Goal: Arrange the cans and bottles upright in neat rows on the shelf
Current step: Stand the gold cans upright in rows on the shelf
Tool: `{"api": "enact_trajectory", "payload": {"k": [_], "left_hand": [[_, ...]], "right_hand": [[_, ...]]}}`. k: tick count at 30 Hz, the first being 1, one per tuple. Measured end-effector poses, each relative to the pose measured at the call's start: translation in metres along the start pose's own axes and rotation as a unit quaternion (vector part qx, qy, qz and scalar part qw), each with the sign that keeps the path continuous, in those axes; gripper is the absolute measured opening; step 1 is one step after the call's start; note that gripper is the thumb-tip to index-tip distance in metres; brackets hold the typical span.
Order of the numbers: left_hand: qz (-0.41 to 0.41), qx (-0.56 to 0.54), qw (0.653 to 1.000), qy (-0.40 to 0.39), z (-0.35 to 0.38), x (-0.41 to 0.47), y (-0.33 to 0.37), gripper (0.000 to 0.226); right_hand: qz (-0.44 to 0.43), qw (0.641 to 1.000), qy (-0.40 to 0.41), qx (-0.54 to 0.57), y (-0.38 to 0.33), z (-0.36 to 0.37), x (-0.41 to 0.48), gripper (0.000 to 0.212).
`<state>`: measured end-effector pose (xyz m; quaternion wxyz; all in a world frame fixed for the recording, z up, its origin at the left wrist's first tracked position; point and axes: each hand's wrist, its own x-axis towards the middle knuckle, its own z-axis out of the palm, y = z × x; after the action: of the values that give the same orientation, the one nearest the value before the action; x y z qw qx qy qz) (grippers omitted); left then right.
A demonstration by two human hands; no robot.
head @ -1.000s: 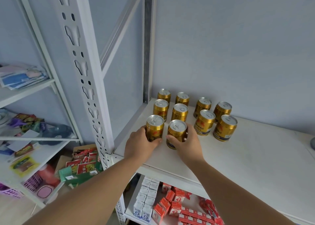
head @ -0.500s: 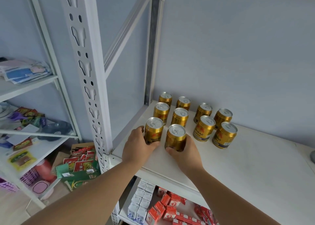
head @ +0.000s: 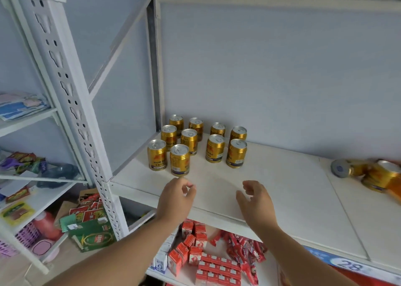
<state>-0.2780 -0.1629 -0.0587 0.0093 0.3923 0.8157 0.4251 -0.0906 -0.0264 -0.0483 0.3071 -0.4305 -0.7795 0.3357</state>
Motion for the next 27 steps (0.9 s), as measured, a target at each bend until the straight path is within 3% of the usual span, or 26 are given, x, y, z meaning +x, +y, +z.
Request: {"api": "enact_trajectory", "payload": {"k": [12,21,27], "left_hand": [[0.031,-0.072,0.986,-0.145,0.110,-0.071,0.135,0.008],[0.082,-0.084,0.967,-0.224,0.176,-0.030,0.197,0.008],[0.107,-0.076,0.955,-0.266,0.224,-0.004,0.228,0.010]], "right_hand": [[0.079,0.993,0.090,0.004,0.105,-0.143,-0.050,0.026],[0.112,0.982,0.152,-0.008,0.139,-0.205,-0.033,0.020],[0.152,0.966,0.207,-0.019,0.166,-0.245,-0.015,0.029]]}}
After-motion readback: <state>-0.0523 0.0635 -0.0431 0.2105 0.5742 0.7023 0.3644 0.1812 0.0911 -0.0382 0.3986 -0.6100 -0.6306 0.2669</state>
